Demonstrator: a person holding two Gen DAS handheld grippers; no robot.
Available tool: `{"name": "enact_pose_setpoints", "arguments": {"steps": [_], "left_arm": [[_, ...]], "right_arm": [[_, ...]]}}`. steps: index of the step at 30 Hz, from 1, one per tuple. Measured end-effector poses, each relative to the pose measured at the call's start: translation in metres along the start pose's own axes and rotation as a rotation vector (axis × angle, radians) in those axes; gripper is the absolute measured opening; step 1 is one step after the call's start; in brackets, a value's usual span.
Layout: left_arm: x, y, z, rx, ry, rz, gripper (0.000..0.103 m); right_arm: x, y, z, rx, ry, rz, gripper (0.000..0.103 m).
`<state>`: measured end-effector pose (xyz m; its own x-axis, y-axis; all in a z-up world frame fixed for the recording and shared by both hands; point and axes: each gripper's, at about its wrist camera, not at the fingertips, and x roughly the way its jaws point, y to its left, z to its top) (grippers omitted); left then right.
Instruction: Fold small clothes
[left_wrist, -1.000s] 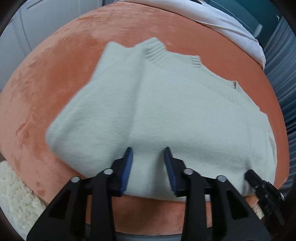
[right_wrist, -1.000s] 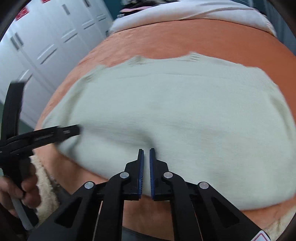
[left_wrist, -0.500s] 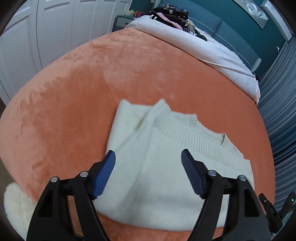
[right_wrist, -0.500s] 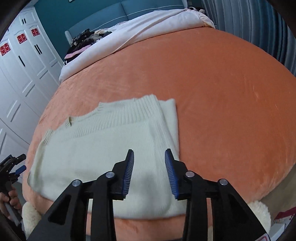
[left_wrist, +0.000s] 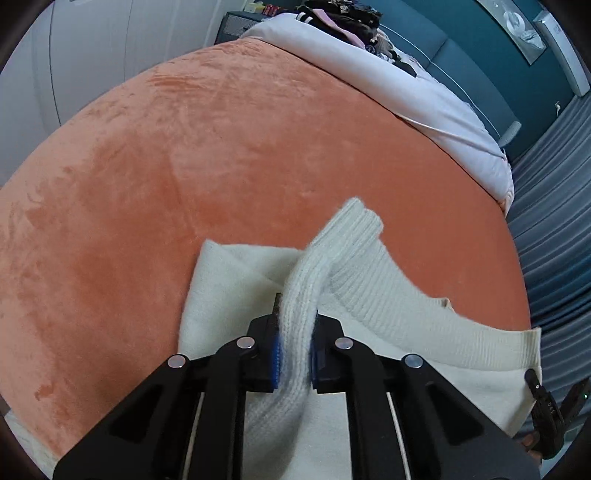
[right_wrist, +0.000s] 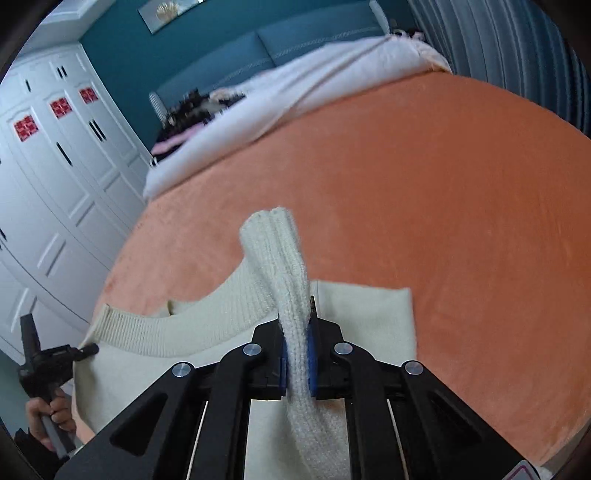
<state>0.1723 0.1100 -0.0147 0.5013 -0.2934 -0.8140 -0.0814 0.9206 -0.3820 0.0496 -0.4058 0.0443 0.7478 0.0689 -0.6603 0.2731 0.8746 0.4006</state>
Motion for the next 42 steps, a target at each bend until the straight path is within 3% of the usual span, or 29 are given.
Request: {"name": "enact_pose_setpoints", "arguments": {"steps": [1,2,4,5,9,10,11,12,15,16,17,20,23,25,27,29,33,35,37,38,40,42], "left_arm": [[0.013,0.002,0.001,0.006,0.018,0.032,0.01],[0.033,0.006,0.0,0.015,0.058,0.065,0.01],[0.063,0.014,-0.006,0.001,0.139,0.107,0.01],[0.059,0.015,-0.007,-0.003,0.111,0.106,0.01],[0.047,0.012,-0.005,0.022,0.083,0.1,0.012],[0.055,0.015,-0.007,0.021,0.106,0.106,0.013],[0.061,0.017,-0.008,0.025,0.103,0.108,0.013],[0.061,0.014,-0.007,0.043,0.093,0.115,0.014],[0.032,0.0,-0.006,0.092,0.059,0.137,0.017],[0.012,-0.007,-0.009,0.116,0.022,0.146,0.017],[-0.004,-0.018,-0.019,0.139,-0.021,0.147,0.017],[-0.038,-0.049,-0.049,0.193,-0.088,0.083,0.023],[-0.019,-0.074,-0.086,0.221,-0.005,0.043,0.031],[0.004,-0.073,-0.104,0.237,0.061,0.105,0.031],[0.013,-0.052,-0.109,0.198,0.078,0.114,0.028],[0.001,-0.023,-0.103,0.152,0.057,0.152,0.027],[-0.015,0.038,-0.097,0.016,0.073,0.058,0.001],[-0.02,0.047,-0.101,-0.005,0.067,0.024,0.001],[-0.031,0.04,-0.106,-0.015,0.057,0.035,0.001],[-0.039,0.039,-0.108,-0.033,0.046,0.023,0.008],[-0.059,0.04,-0.116,-0.085,-0.007,-0.022,0.058],[-0.074,0.047,-0.121,-0.135,-0.078,0.024,0.085]], "right_arm": [[0.008,-0.004,0.0,-0.008,0.007,-0.023,0.007],[0.03,-0.013,-0.004,-0.015,0.071,-0.065,0.007],[0.084,-0.04,-0.021,0.01,0.269,-0.148,0.007],[0.092,-0.048,-0.027,0.04,0.298,-0.154,0.007],[0.046,-0.04,-0.015,0.087,0.121,-0.048,0.007],[0.055,-0.044,-0.02,0.07,0.153,-0.083,0.007],[0.076,-0.053,-0.028,0.065,0.248,-0.124,0.008],[0.084,-0.059,-0.033,0.067,0.275,-0.118,0.007],[0.052,-0.038,-0.022,0.031,0.211,-0.194,0.015],[0.035,-0.026,-0.02,0.004,0.165,-0.218,0.022],[0.02,-0.011,-0.019,-0.039,0.12,-0.219,0.022],[0.0,0.041,-0.037,-0.129,0.11,-0.081,0.021],[0.023,0.106,-0.083,-0.235,0.244,0.086,0.017],[0.032,0.124,-0.115,-0.345,0.29,0.094,0.009],[0.038,0.112,-0.128,-0.357,0.319,0.03,0.008],[0.031,0.076,-0.124,-0.288,0.311,-0.013,0.0],[0.002,-0.02,-0.122,-0.093,0.302,-0.111,0.0],[-0.005,-0.037,-0.126,-0.046,0.305,-0.092,0.0],[-0.007,-0.027,-0.126,-0.073,0.305,-0.133,0.0],[-0.013,-0.02,-0.126,-0.087,0.296,-0.148,0.006],[-0.029,-0.009,-0.124,-0.084,0.269,-0.119,0.014],[-0.043,0.01,-0.132,-0.085,0.256,-0.055,0.014]]}}
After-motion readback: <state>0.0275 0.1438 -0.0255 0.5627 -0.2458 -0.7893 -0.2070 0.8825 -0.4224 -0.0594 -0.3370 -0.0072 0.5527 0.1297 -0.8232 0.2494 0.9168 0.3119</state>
